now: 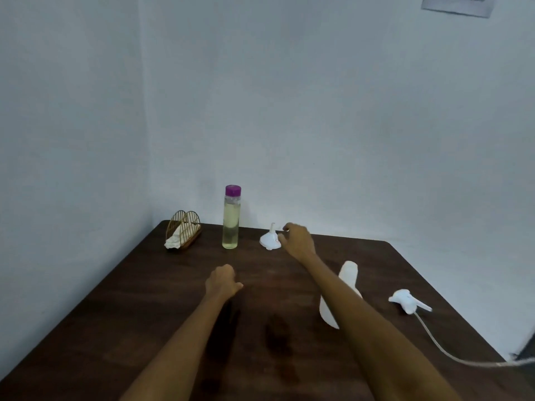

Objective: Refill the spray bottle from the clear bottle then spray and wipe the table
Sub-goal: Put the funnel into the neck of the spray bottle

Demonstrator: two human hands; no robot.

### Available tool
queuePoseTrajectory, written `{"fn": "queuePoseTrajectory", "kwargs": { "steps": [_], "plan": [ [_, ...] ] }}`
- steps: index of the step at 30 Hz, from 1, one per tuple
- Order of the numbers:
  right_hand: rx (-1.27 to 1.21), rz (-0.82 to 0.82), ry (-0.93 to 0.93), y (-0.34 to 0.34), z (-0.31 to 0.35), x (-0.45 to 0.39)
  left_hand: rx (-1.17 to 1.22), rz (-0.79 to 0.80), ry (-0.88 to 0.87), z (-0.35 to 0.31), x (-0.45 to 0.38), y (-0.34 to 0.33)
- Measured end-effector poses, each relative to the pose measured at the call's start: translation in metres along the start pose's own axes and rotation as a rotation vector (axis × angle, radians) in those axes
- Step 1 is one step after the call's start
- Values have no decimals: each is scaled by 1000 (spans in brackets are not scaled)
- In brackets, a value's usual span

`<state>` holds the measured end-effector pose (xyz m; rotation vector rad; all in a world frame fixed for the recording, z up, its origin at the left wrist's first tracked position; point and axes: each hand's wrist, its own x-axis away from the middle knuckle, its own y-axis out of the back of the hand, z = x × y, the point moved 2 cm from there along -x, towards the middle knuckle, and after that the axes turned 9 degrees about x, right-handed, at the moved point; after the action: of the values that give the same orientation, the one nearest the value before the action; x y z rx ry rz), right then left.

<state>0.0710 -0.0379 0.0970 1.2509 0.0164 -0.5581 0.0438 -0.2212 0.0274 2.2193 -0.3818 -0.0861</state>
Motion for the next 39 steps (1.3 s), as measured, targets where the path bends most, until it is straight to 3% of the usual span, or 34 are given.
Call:
{"fn": "queuePoseTrajectory", "kwargs": {
  "steps": [6,10,14,23,31,33,36,38,39],
  "plan": [
    [-77,141,-177,-85,3,-46,-275,-64,97,12,-83,19],
    [-55,162,-349,-115,-6,-78,-579,66,230,18,-124,22],
    [18,73,-454,-135,-13,-114,-684,192,302,20,-152,18],
    [58,95,-446,-166,-16,-139,-740,240,353,23,-178,14],
    [11,131,-348,-128,-4,-81,-607,67,237,23,-130,19],
    [-143,146,-379,-119,-1,-60,-452,-46,146,19,-108,11],
    [-627,145,-546,-101,4,-31,147,-192,127,6,-67,-1],
    [-911,160,-611,-86,10,-11,662,-128,287,-6,-43,-4],
    [-982,171,-605,-77,14,-1,934,-21,393,-13,-31,-4]
  ]
}}
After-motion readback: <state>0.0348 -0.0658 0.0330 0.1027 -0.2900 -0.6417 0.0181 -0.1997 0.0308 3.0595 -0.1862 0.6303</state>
